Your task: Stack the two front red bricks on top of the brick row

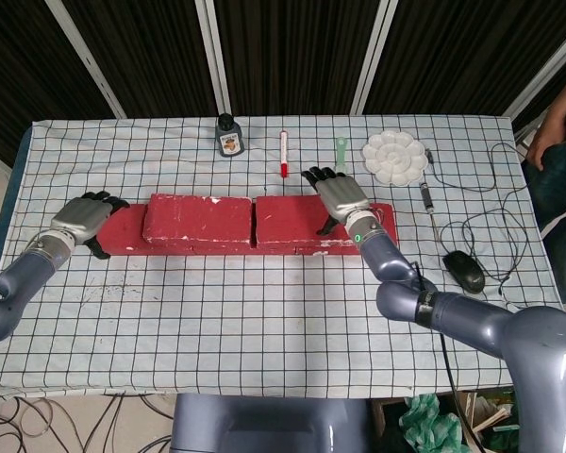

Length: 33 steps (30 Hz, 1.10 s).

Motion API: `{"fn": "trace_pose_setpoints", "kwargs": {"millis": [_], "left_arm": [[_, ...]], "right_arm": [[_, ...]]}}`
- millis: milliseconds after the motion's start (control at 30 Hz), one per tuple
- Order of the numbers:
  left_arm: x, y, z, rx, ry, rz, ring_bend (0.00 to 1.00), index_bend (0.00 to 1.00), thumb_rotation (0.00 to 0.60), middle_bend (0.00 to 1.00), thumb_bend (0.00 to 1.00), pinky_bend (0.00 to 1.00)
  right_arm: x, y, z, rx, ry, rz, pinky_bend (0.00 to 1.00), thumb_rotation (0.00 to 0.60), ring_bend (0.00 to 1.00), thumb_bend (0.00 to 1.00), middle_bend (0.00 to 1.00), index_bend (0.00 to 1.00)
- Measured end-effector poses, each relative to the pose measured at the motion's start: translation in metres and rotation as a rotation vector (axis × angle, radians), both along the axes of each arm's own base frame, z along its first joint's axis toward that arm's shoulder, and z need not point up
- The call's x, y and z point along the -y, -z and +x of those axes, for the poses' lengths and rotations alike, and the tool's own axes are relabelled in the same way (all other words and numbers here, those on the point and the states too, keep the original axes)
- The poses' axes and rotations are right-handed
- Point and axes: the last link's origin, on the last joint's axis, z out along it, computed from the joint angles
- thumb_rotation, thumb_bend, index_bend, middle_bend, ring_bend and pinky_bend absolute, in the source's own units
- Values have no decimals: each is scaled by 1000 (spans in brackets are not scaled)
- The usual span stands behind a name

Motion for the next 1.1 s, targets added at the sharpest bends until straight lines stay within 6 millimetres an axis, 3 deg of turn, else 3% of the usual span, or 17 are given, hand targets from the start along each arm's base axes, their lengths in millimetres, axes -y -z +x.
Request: {"fn": "trace_pose_setpoints", "kwargs": {"millis": [400, 1100], "left_arm": [[4, 20, -4, 15, -23, -39, 18, 80, 600, 119, 65, 80], [9, 32, 2, 50, -19, -73, 18, 64, 600, 119, 66, 63]], "right_arm": [[1, -3, -7, -3, 13, -5, 143, 600, 0, 0, 0, 0], [0, -8, -12, 1, 16, -17, 143, 600, 0, 0, 0, 0]]}}
